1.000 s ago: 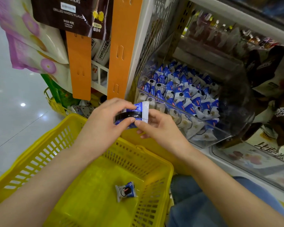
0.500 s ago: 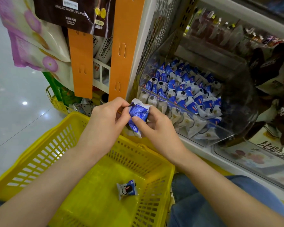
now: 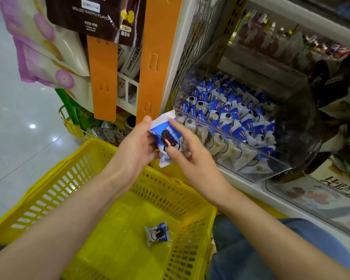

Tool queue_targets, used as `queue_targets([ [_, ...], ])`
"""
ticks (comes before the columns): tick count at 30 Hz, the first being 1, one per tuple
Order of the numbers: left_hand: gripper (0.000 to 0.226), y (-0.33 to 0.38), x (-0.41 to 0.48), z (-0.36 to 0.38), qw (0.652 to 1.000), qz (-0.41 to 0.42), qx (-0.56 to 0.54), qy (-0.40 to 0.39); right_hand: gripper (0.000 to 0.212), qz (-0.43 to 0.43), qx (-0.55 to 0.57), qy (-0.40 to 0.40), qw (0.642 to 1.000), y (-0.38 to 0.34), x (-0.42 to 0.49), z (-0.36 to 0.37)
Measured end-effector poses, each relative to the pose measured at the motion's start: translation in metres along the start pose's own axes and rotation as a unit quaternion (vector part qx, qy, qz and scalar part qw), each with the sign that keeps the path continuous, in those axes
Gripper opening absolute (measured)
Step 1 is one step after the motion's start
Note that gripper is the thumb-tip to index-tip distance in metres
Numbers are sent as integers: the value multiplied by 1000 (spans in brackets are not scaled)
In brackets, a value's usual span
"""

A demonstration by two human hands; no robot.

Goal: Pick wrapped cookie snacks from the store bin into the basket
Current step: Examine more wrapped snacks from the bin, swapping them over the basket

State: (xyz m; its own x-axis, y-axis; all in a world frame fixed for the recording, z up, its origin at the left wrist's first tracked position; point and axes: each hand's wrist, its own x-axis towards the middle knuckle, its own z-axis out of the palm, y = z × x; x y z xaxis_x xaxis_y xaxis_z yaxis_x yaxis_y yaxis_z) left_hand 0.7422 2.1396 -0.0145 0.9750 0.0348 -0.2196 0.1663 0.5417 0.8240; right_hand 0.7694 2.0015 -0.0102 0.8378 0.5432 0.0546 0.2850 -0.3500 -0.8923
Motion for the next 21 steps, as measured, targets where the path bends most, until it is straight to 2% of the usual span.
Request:
queue_targets([
  [2,39,-6,0,5,999,25,36,-15,64,8,0,46,999,0,2,-2],
  [4,24,-9,2,6,990,67,115,40,69,25,-6,72,997,-1,3,-2],
  [6,15,-9,3,3,976,109,161,93,60,36,-11,67,997,-2,4,-4],
  [9,14,-8,3,0,968,141,176,110,36,36,-9,44,998,-5,4,-7],
  [14,23,-4,4,1,959,168,187,128,29,33,-7,17,999,-11,4,-14],
  [18,27,5,5,5,922,243,282,109,20,31,20,3,999,-15,-1,-18],
  [21,20,11,3,15,952,204,223,44,23,14,91,38,995,-20,-4,-23],
])
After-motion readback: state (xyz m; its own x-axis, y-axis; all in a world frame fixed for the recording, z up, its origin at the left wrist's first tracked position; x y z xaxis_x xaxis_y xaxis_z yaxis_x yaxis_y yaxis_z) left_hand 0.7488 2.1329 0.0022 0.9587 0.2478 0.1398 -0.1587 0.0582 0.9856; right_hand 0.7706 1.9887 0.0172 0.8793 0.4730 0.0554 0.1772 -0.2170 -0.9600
